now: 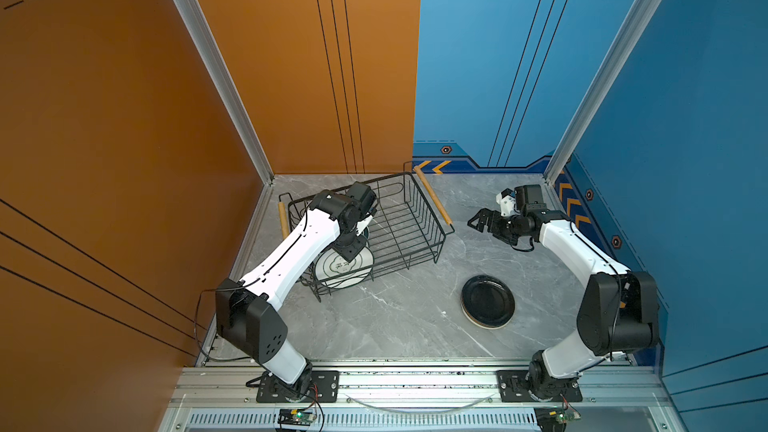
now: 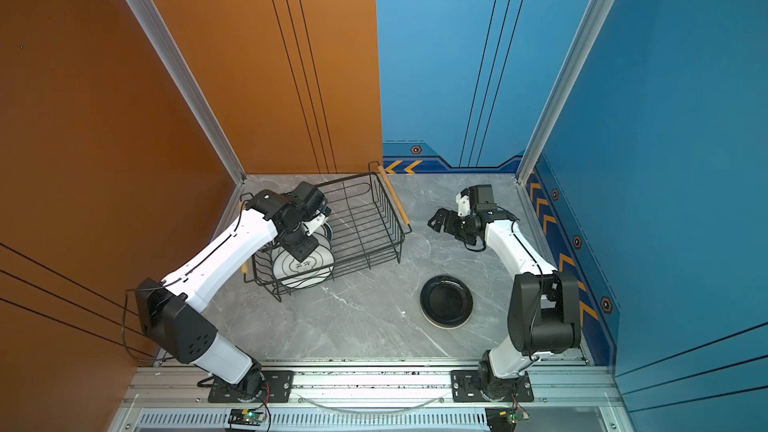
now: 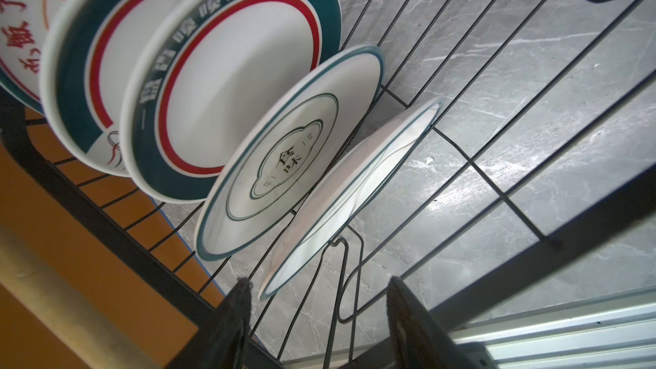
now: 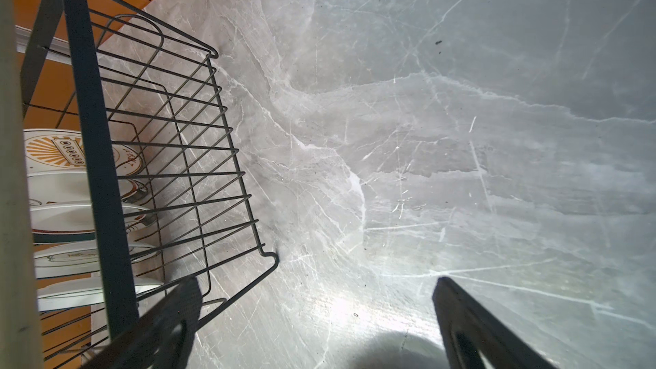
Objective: Unload the plates from the dish rack
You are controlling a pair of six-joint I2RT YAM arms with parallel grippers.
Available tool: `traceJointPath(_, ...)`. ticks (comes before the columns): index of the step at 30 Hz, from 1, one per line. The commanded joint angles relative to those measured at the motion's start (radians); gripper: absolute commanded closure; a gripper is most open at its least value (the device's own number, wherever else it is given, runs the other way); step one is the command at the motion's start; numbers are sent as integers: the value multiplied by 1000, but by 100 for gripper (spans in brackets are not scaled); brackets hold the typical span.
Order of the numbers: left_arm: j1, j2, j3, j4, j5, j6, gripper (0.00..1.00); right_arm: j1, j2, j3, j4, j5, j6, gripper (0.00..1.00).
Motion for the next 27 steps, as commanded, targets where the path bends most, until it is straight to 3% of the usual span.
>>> traceJointPath(1, 15, 19, 19, -25, 48, 37, 38, -13, -33, -19, -14, 3, -21, 0)
traceJointPath(7, 45, 67, 76, -27, 88, 90, 40, -47, -46, -31, -10, -17, -22, 0)
traceJointPath(20, 79, 146, 65, -32, 98, 86, 43, -61, -41, -47, 14, -42, -18, 0)
traceJointPath(27, 80, 127, 29, -33, 105, 63, 55, -72, -38, -49, 18, -45, -12, 0)
